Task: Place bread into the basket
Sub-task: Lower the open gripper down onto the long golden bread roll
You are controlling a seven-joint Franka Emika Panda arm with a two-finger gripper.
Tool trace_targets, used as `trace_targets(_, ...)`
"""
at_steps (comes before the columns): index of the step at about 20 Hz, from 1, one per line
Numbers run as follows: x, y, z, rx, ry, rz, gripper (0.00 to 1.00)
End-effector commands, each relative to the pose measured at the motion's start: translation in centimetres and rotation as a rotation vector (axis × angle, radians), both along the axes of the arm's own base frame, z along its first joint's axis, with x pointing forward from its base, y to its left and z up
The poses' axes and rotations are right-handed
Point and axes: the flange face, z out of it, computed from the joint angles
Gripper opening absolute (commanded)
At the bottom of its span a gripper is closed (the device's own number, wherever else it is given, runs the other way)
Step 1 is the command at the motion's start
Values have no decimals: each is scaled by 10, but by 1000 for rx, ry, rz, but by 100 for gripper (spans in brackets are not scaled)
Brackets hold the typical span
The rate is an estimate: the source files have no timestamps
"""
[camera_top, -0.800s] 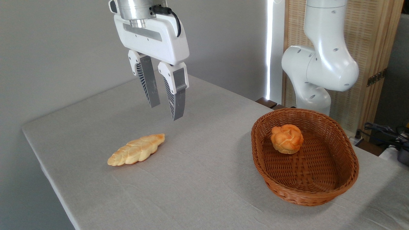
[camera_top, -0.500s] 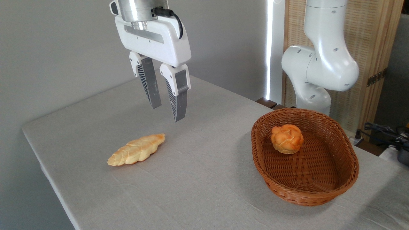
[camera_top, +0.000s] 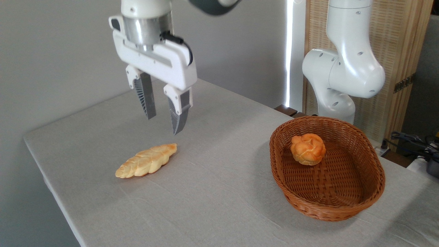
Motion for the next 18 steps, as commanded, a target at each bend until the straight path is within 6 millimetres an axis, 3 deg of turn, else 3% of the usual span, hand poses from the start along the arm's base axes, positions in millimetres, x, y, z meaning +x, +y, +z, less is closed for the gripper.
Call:
trace_targets(1,-7,-42,-53,-17,-19,7,100)
trace_targets(8,6,-100,-133,-20,-85,-78,100)
trace_targets(15,8,-118,-160,6,-75,-138,97)
trace_targets(16,9,-117,-160,13,-79,-142,82)
trace_targets(18,9,-116,-162,24,-79,-149,42)
